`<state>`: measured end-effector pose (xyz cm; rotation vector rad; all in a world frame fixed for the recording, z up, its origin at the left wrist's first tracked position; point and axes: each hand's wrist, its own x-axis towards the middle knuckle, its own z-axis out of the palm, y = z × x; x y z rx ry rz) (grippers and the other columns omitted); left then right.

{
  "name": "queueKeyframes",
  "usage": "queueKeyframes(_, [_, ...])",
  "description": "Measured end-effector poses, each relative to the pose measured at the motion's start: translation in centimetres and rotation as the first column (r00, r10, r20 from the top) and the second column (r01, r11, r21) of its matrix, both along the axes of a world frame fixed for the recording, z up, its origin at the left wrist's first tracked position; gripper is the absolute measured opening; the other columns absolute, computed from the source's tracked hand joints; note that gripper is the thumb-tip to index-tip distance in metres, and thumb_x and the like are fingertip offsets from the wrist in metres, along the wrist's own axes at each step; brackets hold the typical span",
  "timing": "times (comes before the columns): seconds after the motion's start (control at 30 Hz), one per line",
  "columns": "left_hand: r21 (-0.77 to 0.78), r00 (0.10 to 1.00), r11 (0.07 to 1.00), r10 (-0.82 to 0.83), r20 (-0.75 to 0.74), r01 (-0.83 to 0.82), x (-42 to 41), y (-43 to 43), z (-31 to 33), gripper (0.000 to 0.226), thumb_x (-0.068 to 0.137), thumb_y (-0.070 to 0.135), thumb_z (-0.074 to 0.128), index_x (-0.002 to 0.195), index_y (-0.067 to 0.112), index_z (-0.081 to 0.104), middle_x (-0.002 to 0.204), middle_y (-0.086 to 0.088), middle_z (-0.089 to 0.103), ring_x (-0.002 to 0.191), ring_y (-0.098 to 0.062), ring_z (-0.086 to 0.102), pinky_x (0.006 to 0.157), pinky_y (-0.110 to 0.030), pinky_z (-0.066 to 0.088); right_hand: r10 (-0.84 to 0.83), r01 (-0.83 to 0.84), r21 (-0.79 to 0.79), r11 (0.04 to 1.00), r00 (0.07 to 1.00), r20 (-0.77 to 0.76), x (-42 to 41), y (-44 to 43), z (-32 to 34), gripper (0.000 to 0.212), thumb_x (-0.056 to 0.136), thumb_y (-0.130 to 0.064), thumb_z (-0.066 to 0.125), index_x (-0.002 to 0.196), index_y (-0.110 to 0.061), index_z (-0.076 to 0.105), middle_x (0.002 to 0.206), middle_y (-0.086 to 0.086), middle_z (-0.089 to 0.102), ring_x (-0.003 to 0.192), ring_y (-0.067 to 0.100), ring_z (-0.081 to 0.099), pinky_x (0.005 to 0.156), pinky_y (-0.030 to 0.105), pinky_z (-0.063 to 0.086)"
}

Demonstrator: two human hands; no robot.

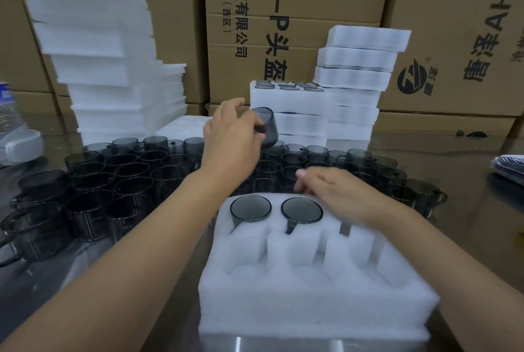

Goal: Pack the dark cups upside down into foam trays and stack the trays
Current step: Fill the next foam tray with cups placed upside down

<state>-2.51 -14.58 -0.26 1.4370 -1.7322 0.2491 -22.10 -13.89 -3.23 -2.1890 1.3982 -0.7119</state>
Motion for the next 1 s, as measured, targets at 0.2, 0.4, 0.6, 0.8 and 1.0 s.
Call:
queueKeyframes(0.2, [0.16, 0.958, 0.945, -0.278, -0.07, 0.286, -2.8, 2.8, -2.2, 0.009, 0.095, 0.019, 0.055, 0.097, 0.025, 0.048, 0.154, 0.004, 0.019, 0.123, -0.022, 0.048, 0.102, -0.037, 0.038, -0.149, 0.078, 0.142, 0.987, 0.778, 0.611, 0.0, -1.0, 1.1, 0.04, 0.098, -0.056, 0.028, 0.114, -0.027, 0.051, 0.076, 0.003, 0.072, 0.066, 0.02, 0.071, 0.061, 0.029, 0.055])
queueKeyframes(0.4, [0.101, 0.893, 0.888, -0.449, -0.032, 0.449, -2.3, 3.3, -2.9, 0.015, 0.089, 0.017, 0.065, 0.089, 0.029, 0.055, 0.145, 0.012, 0.03, 0.1, 0.002, 0.046, 0.081, -0.002, 0.03, -0.072, 0.021, 0.083, 0.996, 0.724, 0.687, -0.2, -0.9, 0.7, 0.029, 0.09, -0.046, 0.059, 0.096, -0.018, 0.062, 0.08, 0.005, 0.066, 0.065, 0.018, 0.066, 0.061, 0.029, 0.055])
queueKeyframes(0.6, [0.098, 0.873, 0.87, -0.471, -0.126, 0.483, -2.1, 3.2, -3.2, 0.027, 0.083, 0.018, 0.072, 0.098, 0.034, 0.056, 0.132, 0.027, 0.025, 0.103, 0.005, 0.047, 0.085, -0.004, 0.032, -0.046, -0.013, 0.076, 0.997, 0.693, 0.719, -0.2, -0.7, 0.8, 0.029, 0.081, -0.041, 0.065, 0.092, -0.015, 0.065, 0.086, 0.013, 0.063, 0.07, 0.022, 0.064, 0.067, 0.034, 0.055])
queueKeyframes(0.8, [0.188, 0.85, 0.85, -0.424, -0.312, 0.493, -2.2, 2.6, -3.5, 0.083, 0.075, 0.025, 0.08, 0.139, 0.037, 0.029, 0.124, 0.018, 0.039, 0.104, 0.003, 0.051, 0.091, -0.017, 0.04, -0.015, -0.029, 0.048, 0.998, 0.693, 0.721, -0.1, -0.5, 0.6, 0.019, 0.084, -0.029, 0.061, 0.098, -0.016, 0.064, 0.092, 0.011, 0.068, 0.076, 0.023, 0.067, 0.067, 0.029, 0.055])
queueKeyframes(1.0, [0.212, 0.862, 0.849, -0.418, -0.287, 0.483, -2.1, 2.2, -3.8, 0.081, 0.076, 0.033, 0.078, 0.141, 0.039, 0.029, 0.105, 0.03, 0.043, 0.093, 0.011, 0.051, 0.076, -0.004, 0.035, -0.006, -0.016, 0.025, 1.0, 0.702, 0.712, 0.0, -0.4, 0.6, 0.011, 0.096, -0.017, 0.053, 0.1, -0.015, 0.063, 0.096, 0.01, 0.068, 0.074, 0.021, 0.068, 0.069, 0.03, 0.056])
